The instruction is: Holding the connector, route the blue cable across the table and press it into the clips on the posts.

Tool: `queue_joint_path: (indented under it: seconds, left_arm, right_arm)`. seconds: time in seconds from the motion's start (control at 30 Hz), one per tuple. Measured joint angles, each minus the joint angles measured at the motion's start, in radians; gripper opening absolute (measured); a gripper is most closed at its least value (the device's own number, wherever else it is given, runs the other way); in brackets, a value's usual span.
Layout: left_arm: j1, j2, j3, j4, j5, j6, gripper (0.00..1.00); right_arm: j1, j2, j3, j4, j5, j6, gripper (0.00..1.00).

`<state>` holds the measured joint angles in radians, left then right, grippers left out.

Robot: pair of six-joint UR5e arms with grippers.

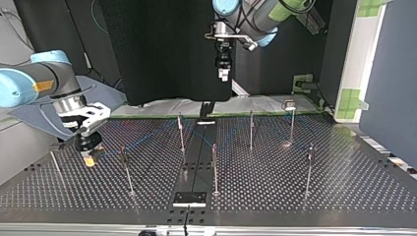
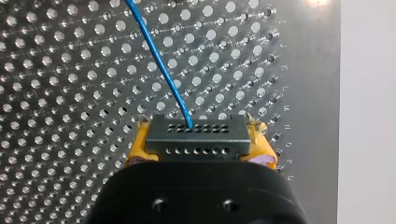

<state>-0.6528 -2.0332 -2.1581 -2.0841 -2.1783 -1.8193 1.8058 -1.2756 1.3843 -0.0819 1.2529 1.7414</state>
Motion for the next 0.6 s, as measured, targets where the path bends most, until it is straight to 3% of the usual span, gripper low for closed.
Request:
queue_joint_path:
  seconds: [0.6]
  left_arm:
    - [0.016,-0.007,-0.14,0.14,0.001,0.0,1.0]
  right_arm:
    - [0.008,0.0,0.0,0.012,0.002,0.0,0.0]
